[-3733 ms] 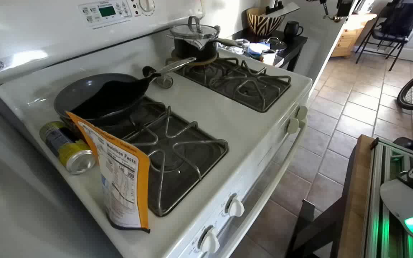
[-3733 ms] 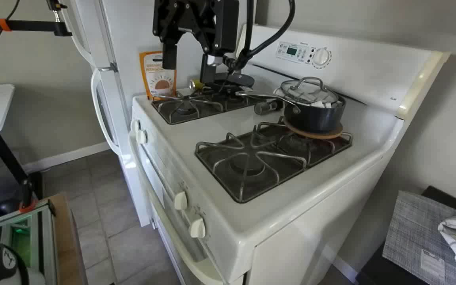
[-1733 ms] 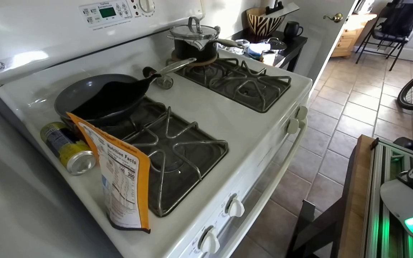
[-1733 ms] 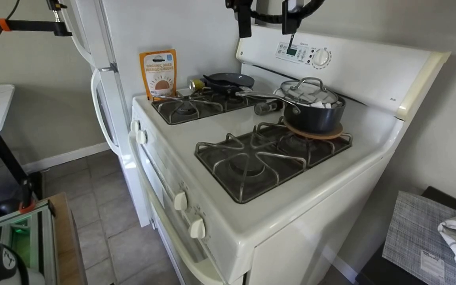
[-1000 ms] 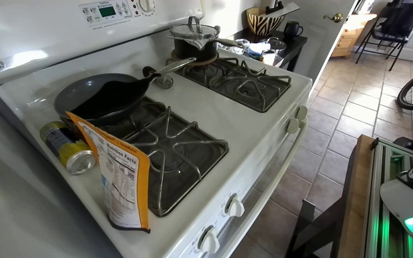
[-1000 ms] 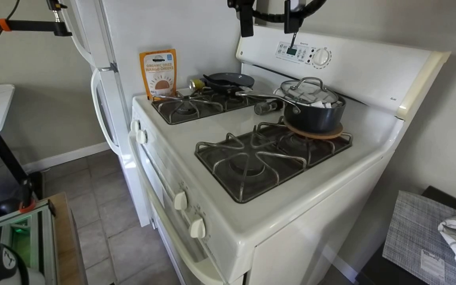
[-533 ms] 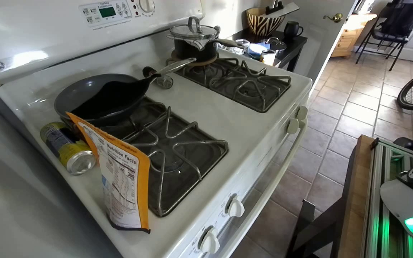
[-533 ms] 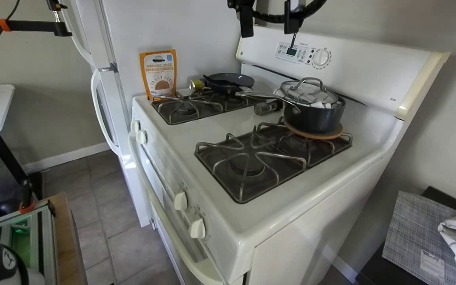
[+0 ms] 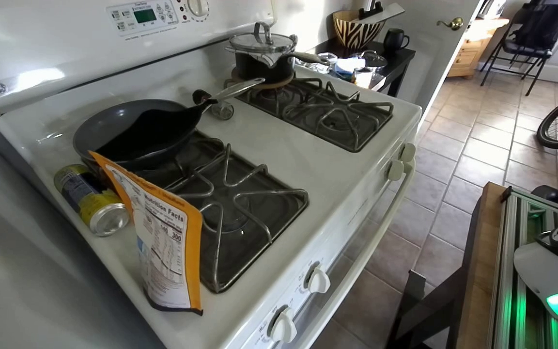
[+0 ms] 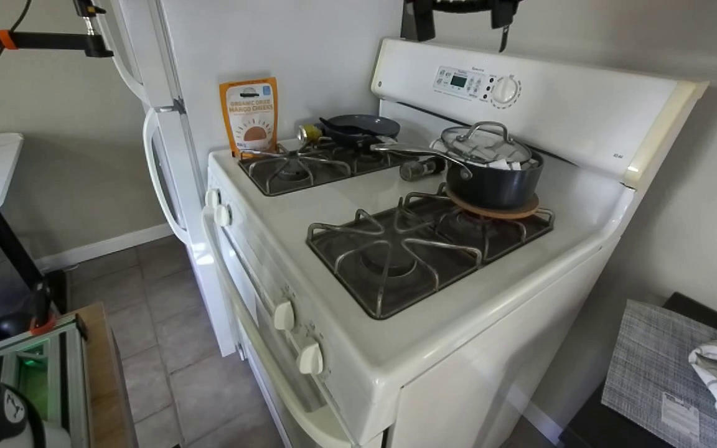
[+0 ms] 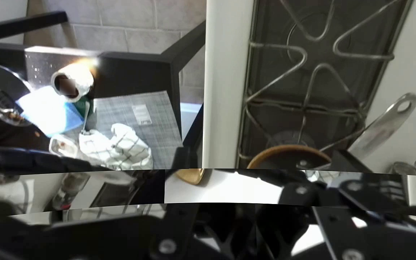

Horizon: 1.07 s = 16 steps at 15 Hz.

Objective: Take the lid off of the pot

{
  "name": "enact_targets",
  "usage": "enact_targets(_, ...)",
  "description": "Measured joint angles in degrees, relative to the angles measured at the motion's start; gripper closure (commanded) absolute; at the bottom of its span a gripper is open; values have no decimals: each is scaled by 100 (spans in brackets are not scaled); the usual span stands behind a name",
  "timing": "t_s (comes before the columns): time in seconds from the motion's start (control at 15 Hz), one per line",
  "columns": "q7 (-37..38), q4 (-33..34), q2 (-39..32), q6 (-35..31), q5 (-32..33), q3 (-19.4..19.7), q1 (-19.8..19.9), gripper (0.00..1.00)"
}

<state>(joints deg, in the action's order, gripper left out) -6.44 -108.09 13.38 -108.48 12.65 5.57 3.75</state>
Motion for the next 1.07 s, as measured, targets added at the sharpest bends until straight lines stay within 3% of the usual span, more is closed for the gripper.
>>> enact_targets(0.27,-243,638,-786,-736,-527,-3,-41,0)
enact_targets(0.6,-266,1383,-1806,-765,-1063,-162,-119,0)
enact_targets(1.07,-125,1401,-1760,-765,-1065,-157,-90,0)
